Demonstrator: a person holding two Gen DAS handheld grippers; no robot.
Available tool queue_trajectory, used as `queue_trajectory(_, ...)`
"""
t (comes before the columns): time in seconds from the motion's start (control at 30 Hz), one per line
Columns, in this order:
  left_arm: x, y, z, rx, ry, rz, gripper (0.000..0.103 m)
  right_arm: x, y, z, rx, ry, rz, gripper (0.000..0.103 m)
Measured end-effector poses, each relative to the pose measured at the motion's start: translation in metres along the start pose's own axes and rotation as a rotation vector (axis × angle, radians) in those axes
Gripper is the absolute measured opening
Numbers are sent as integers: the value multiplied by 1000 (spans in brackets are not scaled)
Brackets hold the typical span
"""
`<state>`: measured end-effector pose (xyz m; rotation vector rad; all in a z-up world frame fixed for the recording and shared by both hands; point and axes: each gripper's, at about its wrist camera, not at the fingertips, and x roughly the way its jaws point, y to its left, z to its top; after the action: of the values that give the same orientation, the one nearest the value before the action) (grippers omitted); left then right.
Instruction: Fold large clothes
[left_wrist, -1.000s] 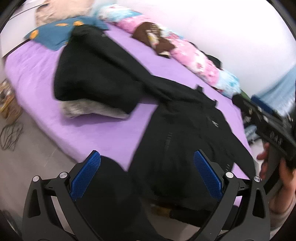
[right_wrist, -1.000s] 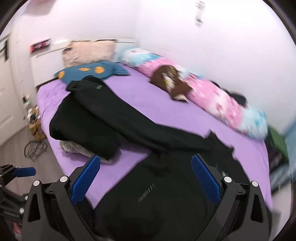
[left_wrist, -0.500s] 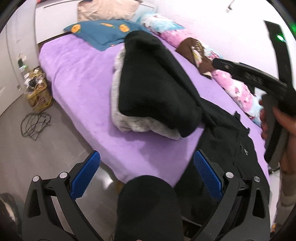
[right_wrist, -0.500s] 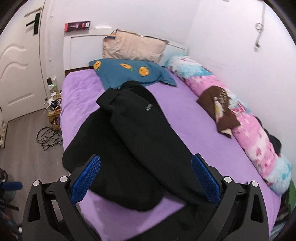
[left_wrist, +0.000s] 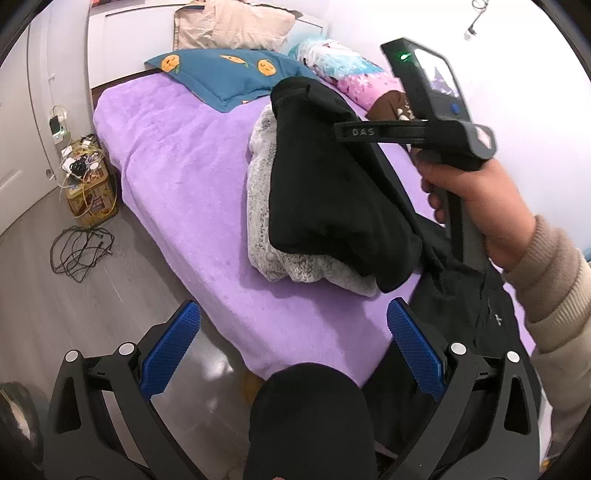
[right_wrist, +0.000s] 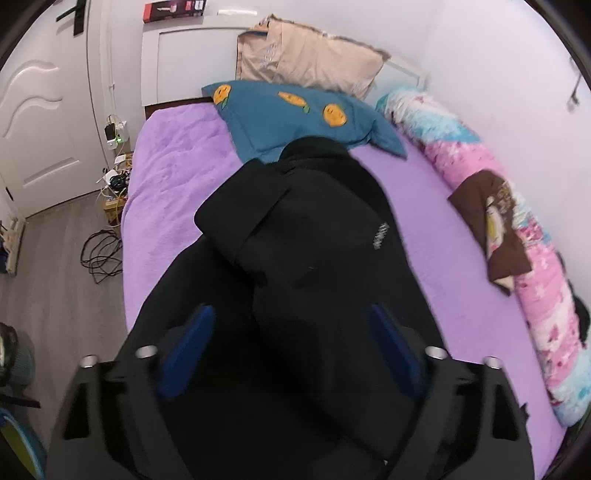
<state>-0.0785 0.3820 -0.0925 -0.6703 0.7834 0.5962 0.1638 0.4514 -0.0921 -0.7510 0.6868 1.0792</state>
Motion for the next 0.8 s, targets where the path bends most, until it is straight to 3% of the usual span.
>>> queue_trajectory(0.33, 0, -9, 2, 3, -4, -11, 97, 18, -9, 2, 52, -13, 20, 74)
queue_trajectory(0.43, -1, -12, 6, 4, -13, -15, 97, 18, -12, 0, 61, -16, 26, 67)
queue_trajectory(0.6, -4, -22, 8, 20, -29, -20, 97, 20, -24, -1, 91, -3, 26, 66)
queue_trajectory(0.7, -4, -30, 8, 44, -25, -26, 97, 26, -30, -6, 98, 20, 22, 48)
queue_trajectory(0.77, -4, -33, 9, 46, -23, -29, 97, 28, -31, -8, 87, 27, 31, 19)
queue_trajectory(0.8, -3, -34, 10, 47, -24, -30, 97, 28, -31, -9, 79, 30, 19, 13)
